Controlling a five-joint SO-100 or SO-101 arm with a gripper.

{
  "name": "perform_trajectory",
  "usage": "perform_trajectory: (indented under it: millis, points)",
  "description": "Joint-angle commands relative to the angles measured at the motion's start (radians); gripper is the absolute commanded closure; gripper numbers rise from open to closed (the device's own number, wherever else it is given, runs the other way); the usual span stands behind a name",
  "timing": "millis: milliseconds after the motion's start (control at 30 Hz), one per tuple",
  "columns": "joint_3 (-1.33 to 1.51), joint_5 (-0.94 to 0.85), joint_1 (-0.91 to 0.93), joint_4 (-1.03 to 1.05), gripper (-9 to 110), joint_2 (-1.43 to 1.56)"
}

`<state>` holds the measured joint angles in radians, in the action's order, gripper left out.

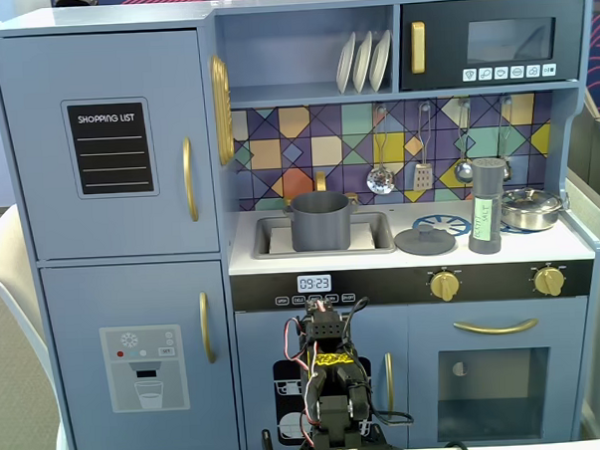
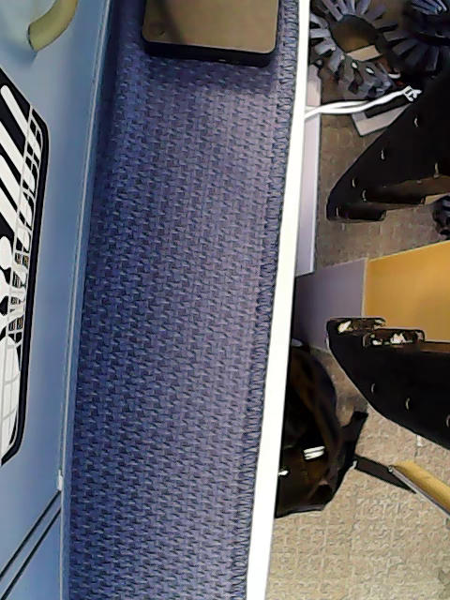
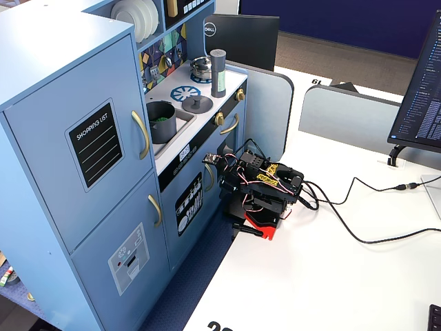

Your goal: Put salt in the gray recipient

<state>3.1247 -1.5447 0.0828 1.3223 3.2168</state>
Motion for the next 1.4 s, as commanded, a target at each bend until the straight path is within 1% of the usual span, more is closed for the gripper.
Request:
perform_trajectory:
  millis: [0, 500, 567, 633, 733, 833, 933, 1067, 1133, 1167, 1267, 1333, 1367]
  points:
    - [-0.008, 0.011, -0.012, 0.005, 101, 0.003]
    - [-0.009, 0.015, 0.006, 0.002, 101, 0.003]
    - [-0.038, 0.026, 0.006, 0.002, 101, 0.003]
    - [-0.103, -0.005, 0.028, 0.002, 101, -0.008]
    - [-0.249, -0.091, 0.130, -0.034, 101, -0.074]
    - [-0.405, -0.118, 0.281, -0.118, 101, -0.130]
    - [-0.558, -0.144, 0.449, -0.278, 101, -0.213]
    - [-0.730, -0.103, 0.635, -0.578, 101, -0.377]
    - [-0.785, -0.069, 0.693, -0.752, 96, -0.466]
    - [-0.801, -0.048, 0.713, -0.851, 91, -0.511]
    - [-0.808, -0.014, 0.770, -1.138, 71, -0.640]
    - [-0.811, -0.002, 0.808, -1.250, 56, -0.709]
    - [-0.811, 0.011, 0.819, -1.308, 50, -0.739]
